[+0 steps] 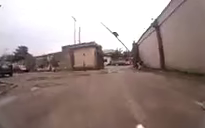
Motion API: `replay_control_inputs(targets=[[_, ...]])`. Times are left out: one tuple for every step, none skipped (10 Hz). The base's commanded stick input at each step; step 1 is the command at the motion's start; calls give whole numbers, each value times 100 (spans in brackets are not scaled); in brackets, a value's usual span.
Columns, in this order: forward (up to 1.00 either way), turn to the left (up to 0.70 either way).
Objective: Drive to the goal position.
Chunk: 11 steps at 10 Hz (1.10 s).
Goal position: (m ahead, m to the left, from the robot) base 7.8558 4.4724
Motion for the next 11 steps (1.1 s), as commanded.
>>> replay_control_inputs(targets=[[70,0],[70,0],[70,0],[70,0],[70,0],[70,0],[70,0],[70,0],[70,0],[70,0],[70,0]])
